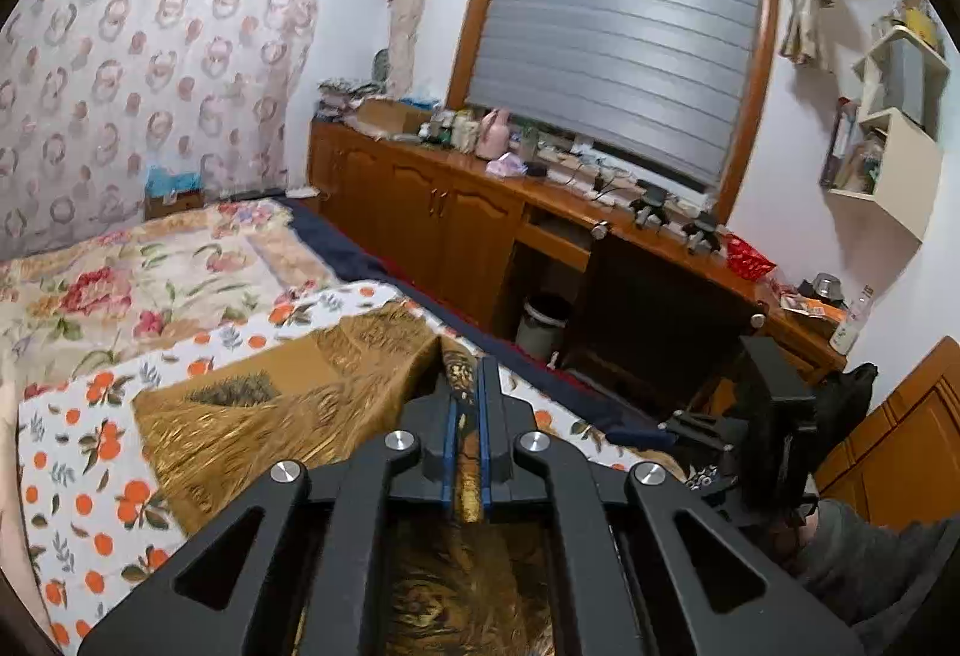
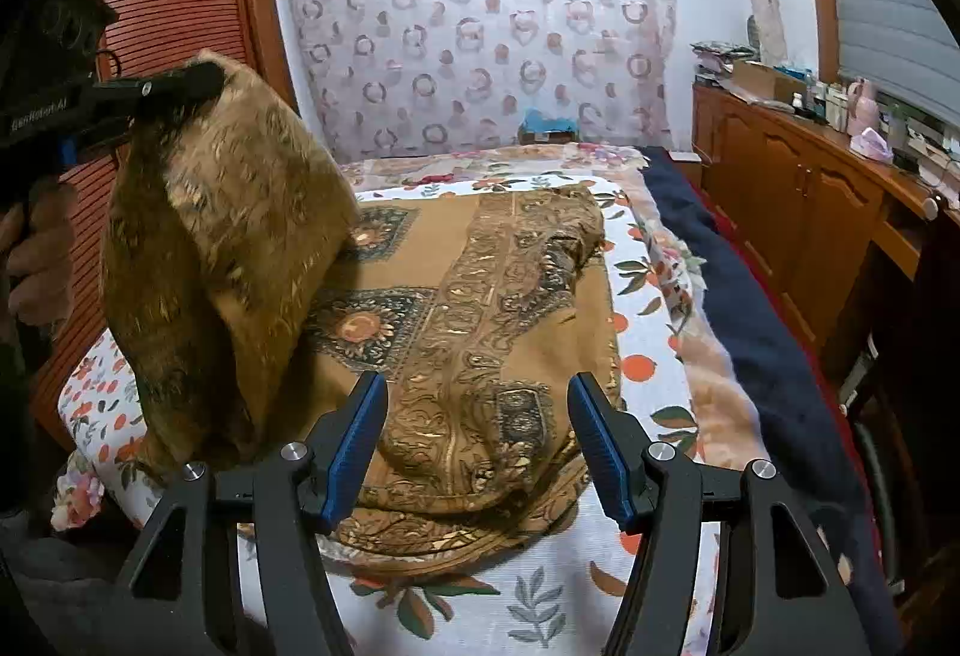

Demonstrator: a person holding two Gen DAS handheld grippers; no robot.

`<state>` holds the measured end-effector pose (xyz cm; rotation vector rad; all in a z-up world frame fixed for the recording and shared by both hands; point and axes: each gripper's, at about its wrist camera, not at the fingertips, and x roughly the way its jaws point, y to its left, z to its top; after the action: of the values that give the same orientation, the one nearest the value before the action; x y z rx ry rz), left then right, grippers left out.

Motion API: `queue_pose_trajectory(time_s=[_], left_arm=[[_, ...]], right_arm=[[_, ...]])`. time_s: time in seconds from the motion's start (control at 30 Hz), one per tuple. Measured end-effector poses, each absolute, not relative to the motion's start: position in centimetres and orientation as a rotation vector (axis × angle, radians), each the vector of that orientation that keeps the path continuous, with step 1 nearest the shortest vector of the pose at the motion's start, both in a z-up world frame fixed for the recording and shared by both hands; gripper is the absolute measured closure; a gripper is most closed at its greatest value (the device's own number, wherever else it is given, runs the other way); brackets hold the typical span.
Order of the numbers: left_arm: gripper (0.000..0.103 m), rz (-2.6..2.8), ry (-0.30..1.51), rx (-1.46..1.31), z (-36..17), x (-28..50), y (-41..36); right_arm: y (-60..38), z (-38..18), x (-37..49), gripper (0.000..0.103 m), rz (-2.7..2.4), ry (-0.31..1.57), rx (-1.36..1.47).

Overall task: Fold small clothes
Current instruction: 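Lift the shirt side with the left gripper and fold it over the body, then move the right gripper to the folded shirt edge and close on it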

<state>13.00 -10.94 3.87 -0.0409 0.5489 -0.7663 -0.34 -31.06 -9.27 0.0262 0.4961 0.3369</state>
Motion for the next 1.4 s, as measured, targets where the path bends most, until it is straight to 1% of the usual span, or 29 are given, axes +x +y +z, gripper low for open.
queue_pose_trajectory(time_s=[0.07, 0.1, 0.13, 0.17, 0.2, 0.23, 0.33, 0.7, 0.93, 1.27, 1.4], left_arm=[[0.081, -0.745, 0.595, -0.026, 3.2, 13.6, -10.7], [0.063, -0.728, 0.595, -0.018, 3.0, 13.6, -10.5], [0.049, -0.716, 0.587, -0.015, 2.9, 13.5, -10.3], [0.043, -0.708, 0.583, -0.010, 2.8, 13.5, -9.9], [0.032, -0.705, 0.586, -0.010, 2.6, 13.3, -9.6], [0.025, -0.699, 0.587, -0.013, 2.5, 13.2, -9.2], [0.024, -0.639, 0.561, -0.011, 2.3, 12.8, -7.5], [0.024, -0.462, 0.595, -0.002, -0.8, 11.5, -2.7], [0.024, -0.412, 0.605, -0.027, -2.3, 11.7, -1.0], [0.024, -0.384, 0.622, -0.032, -3.5, 11.7, -0.4], [0.024, -0.366, 0.628, -0.015, -4.0, 11.4, -0.4]], right_arm=[[-30.7, -9.5, -0.1, 0.039, 0.337, 0.497, 0.025], [-30.5, -9.6, 0.0, 0.039, 0.337, 0.498, 0.025], [-30.2, -9.7, 0.2, 0.039, 0.338, 0.500, 0.025], [-30.1, -9.7, 0.2, 0.039, 0.340, 0.500, 0.024], [-30.1, -9.4, 0.2, 0.039, 0.341, 0.500, 0.022], [-29.8, -9.4, 0.3, 0.039, 0.342, 0.500, 0.017], [-29.7, -8.8, 0.6, 0.039, 0.354, 0.496, 0.008], [-26.5, -7.5, 3.5, 0.039, 0.403, 0.448, -0.104], [-24.6, -9.1, 7.1, 0.039, 0.403, 0.534, -0.171], [-24.7, -9.5, 7.5, 0.039, 0.386, 0.583, -0.201], [-24.2, -10.4, 8.2, 0.039, 0.382, 0.640, -0.232]])
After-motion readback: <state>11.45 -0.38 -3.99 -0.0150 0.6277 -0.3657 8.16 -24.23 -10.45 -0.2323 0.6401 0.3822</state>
